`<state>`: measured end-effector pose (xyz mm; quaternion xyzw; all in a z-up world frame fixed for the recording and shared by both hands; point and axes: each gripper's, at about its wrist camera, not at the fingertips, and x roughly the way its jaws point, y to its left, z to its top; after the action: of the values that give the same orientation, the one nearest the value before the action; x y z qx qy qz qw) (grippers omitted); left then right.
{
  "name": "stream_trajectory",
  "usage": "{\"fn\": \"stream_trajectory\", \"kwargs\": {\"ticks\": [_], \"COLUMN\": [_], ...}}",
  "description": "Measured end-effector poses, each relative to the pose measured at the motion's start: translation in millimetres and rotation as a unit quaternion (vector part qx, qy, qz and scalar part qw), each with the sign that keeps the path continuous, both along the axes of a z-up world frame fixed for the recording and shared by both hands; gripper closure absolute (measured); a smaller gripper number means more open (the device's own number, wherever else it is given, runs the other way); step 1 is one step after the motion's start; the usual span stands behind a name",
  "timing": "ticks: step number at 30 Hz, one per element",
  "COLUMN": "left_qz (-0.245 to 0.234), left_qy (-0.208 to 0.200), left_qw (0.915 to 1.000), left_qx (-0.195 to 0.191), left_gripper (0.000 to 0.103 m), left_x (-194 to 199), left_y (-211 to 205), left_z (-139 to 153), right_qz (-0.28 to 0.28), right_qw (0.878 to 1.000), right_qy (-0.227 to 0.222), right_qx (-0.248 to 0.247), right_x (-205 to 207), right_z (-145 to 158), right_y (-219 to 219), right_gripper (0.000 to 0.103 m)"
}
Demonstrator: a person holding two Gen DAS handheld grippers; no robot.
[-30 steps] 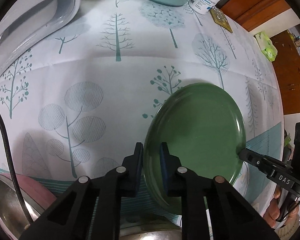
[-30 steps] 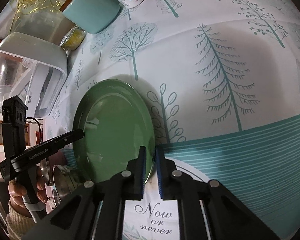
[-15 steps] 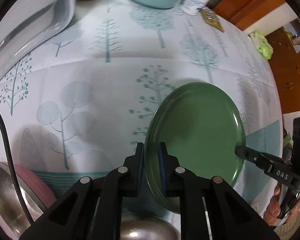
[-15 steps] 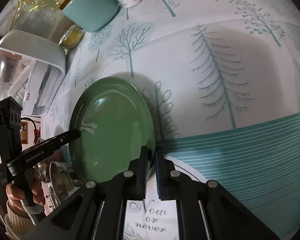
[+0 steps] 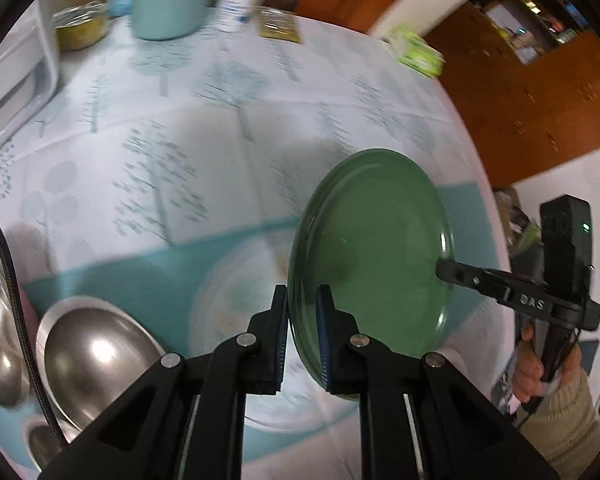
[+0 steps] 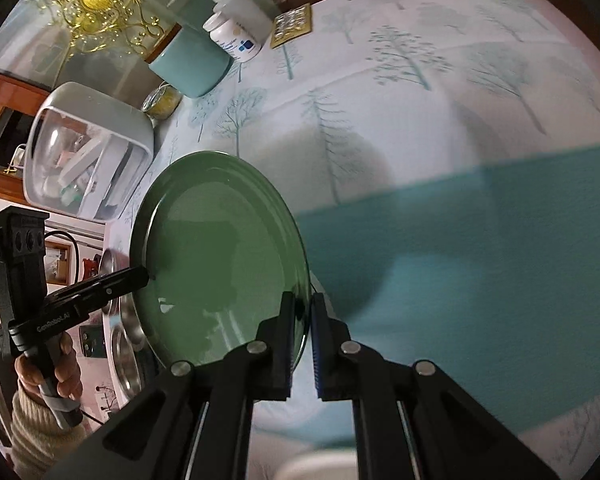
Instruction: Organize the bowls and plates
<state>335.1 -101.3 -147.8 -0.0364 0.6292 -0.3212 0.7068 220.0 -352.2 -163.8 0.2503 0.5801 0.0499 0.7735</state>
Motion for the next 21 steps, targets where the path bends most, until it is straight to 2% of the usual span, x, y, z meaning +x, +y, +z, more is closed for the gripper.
{"fn": "stream_trajectory", "kwargs": {"ticks": [5, 10, 17, 21], "left_qz": [-0.034, -0.060, -0.070, -0.059], "left_qy": [0.013, 0.027, 0.056, 0.071], "left_qw": [0.9993, 0.9977, 0.9960, 0.9957], "left_qx": [-0.013, -0.018, 0.003, 0.010], "left_gripper": [0.092, 0.092, 0.092, 0.092], "left_x": [-60.4, -130.1, -203.1, -227.9], "left_y": [-16.5, -26.5, -34.0, -36.1], "left_z": [8.8, 7.7, -14.4, -26.7], "right_qz": [-0.014, -0.006, 0.030, 0.050], "right_qw": [1.000, 1.000, 0.998, 0.996], "right_qy": [0.006, 0.019, 0.047, 0.065], "right_qx": [0.011, 0.002, -0.025, -0.031], "right_x": [-68.4, -132.2, -190.2, -212.1], "right_z": [4.7, 3.4, -10.0, -23.0], "right_y": [-24.5, -38.8, -48.0, -50.6], "right_gripper": [0.096, 0.095, 0.095, 0.095]}}
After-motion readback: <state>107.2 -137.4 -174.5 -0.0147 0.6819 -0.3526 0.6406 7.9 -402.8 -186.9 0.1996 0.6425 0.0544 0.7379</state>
